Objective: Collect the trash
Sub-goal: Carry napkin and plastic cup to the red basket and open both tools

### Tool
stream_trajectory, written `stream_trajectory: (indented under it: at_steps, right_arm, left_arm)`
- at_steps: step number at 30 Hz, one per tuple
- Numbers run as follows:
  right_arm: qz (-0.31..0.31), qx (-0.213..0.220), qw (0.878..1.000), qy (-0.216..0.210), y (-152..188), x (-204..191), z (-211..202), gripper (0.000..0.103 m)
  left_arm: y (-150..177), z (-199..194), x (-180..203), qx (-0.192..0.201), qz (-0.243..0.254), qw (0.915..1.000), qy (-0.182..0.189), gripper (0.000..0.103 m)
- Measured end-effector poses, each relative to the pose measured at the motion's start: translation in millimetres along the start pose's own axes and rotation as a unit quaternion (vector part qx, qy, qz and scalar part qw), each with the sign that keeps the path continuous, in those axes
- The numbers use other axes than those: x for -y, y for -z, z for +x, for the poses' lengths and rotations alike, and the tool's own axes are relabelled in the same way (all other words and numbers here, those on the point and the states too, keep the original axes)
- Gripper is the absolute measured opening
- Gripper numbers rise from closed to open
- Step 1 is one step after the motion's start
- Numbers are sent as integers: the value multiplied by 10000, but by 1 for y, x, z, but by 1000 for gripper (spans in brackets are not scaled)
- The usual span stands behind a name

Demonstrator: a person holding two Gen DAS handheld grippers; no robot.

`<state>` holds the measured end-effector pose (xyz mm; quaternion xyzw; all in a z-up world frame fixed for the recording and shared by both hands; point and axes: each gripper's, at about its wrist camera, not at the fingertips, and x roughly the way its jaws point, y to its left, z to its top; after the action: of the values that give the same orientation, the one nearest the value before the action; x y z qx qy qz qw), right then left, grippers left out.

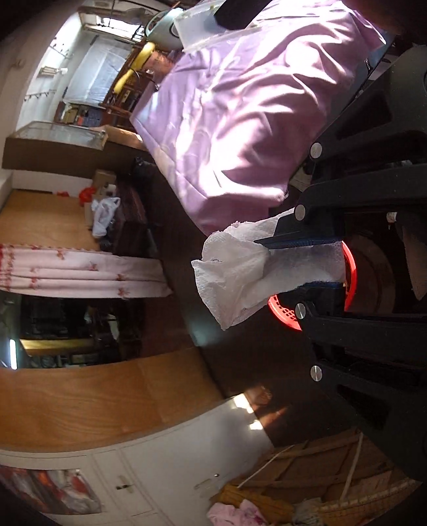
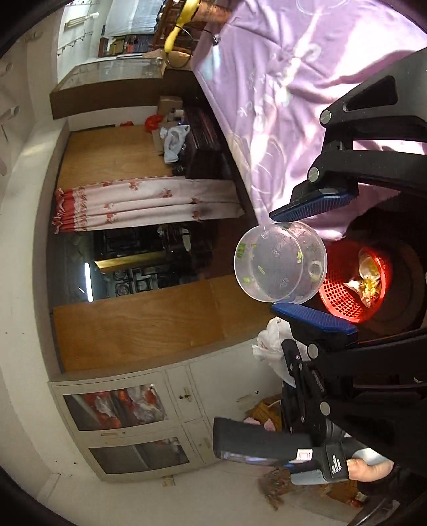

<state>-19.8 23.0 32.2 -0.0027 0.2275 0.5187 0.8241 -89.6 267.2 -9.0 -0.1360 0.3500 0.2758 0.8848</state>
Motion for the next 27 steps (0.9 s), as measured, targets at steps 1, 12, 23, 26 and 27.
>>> stream_trajectory:
  at_steps: [1, 12, 23, 26, 27]
  right_arm:
    - [-16, -123, 9999, -18, 4, -2, 13, 51]
    - [32, -1417, 9899, -74, 45, -10, 134, 51]
    - [-107, -2208, 9751, -194, 73, -15, 210, 51]
    - [-193, -2385, 9707, -237, 80, -22, 230, 51]
    - [-224, -2433, 9694, -245, 82, -24, 236, 51]
  left_arm:
    - [4, 18, -8, -181, -89, 9998, -3, 18]
    - [50, 150, -61, -1376, -603, 9884, -212, 18]
    - [77, 197, -71, -1748, -603, 9814, -516, 18]
    - [82, 205, -76, -1824, -626, 9799, -513, 18]
    - [84, 207, -77, -1855, -643, 9793, -503, 18]
